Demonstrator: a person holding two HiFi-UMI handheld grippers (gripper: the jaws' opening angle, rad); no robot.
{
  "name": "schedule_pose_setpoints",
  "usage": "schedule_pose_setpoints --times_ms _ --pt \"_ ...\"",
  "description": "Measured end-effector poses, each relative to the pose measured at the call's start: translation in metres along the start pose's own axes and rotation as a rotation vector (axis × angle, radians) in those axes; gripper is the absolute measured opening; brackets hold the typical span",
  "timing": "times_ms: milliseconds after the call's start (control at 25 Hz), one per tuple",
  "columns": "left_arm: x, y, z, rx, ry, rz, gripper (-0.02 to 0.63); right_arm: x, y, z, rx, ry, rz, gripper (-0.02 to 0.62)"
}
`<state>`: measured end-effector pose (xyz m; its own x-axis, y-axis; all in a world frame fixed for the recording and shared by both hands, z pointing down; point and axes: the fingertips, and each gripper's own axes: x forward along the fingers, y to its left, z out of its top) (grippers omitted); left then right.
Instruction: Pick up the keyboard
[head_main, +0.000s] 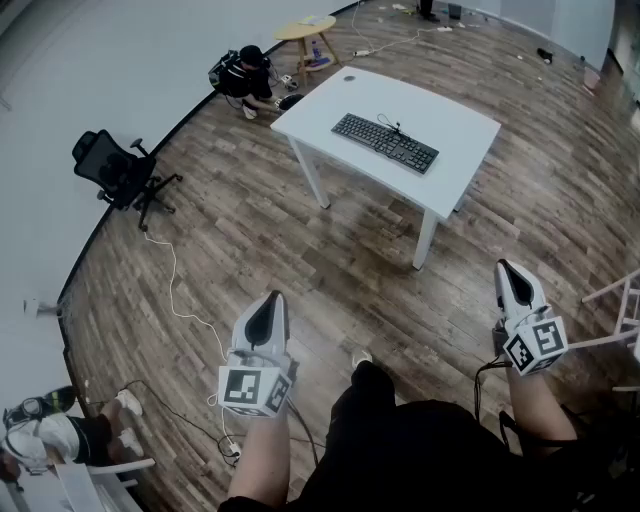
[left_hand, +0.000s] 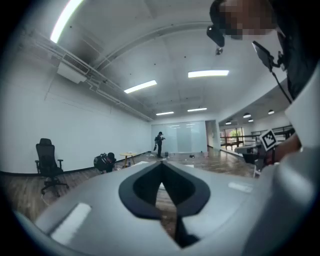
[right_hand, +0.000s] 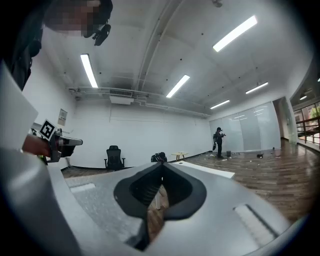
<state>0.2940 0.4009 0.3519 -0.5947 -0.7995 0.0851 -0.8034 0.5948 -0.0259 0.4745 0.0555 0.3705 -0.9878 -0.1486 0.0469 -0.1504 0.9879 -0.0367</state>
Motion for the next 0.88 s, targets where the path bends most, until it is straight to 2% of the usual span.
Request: schedule_pose_setpoints --times_ms 280,480,640,880 --pt "0.071 0.096 0.021 0.047 -0.026 -0.032 -0.006 0.105 0.03 0.006 0.014 0.003 -0.017 0.002" --pt "0.121 0.137 0.023 0.042 -0.015 -0.044 -0.006 0.152 0.047 0.021 0.045 -0.025 -0.002 0.002" --pt "0.154 0.156 0.027 0.029 -0.026 -0.079 -0.006 0.18 0.035 0.02 0.022 -0.002 -0.03 0.002" --pt "0.202 0.19 0.02 0.026 -0.016 -0.057 -0.006 0.243 0.005 0.01 0.028 0.001 -0.057 0.002"
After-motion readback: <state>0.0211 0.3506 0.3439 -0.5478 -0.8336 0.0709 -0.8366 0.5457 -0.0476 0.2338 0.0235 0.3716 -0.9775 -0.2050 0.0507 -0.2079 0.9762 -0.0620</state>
